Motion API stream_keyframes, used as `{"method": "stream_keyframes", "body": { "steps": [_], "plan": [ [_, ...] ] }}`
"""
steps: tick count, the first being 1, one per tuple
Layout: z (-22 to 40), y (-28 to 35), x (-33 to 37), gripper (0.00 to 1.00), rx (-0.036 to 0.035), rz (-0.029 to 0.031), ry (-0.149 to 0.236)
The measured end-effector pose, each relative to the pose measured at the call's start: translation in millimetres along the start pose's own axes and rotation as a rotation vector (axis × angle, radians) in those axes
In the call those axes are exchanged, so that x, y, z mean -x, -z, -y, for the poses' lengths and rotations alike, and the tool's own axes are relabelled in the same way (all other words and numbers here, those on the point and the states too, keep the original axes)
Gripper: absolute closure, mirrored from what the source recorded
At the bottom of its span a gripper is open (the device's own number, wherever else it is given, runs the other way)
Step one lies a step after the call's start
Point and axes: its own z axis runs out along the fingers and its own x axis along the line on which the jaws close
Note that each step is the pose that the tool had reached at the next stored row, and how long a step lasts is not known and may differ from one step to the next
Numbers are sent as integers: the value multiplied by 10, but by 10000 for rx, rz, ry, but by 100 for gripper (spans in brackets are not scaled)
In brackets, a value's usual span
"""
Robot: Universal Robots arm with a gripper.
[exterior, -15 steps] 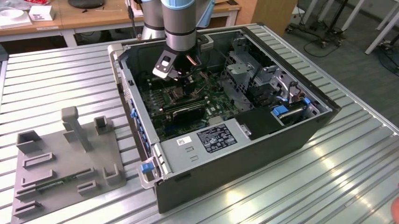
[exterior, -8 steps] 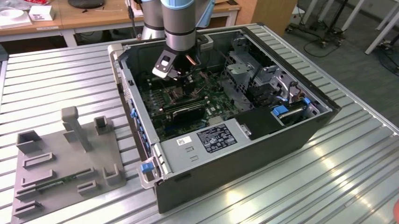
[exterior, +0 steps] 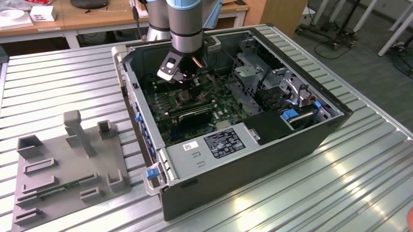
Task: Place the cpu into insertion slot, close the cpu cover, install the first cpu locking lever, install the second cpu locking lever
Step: 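Place the cpu into insertion slot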
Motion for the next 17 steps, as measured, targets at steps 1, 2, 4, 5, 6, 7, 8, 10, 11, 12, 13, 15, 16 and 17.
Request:
{"method": "stream_keyframes", "body": {
  "steps": [1,2,4,5,6,7,8,10,11,12,13,15,16,17],
  "plan": [
    [0,0,0,46,0,3,-28],
    [0,0,1,46,1,6,-55],
    [0,0,1,46,0,11,-97],
    [0,-1,1,46,-1,14,-113],
    [0,-3,1,46,-1,15,-130],
    [1,-6,1,46,-2,18,-142],
    [2,-9,2,46,-4,22,-151],
    [2,-18,1,46,-1,18,-164],
    [3,-20,1,46,-3,20,-166],
    [2,-20,1,46,-2,21,-166],
    [2,-21,1,46,-2,21,-166],
    [3,-22,1,46,-1,19,-167],
    [2,-22,1,46,-1,19,-166],
    [2,-22,1,46,-1,19,-166]
  ]
}}
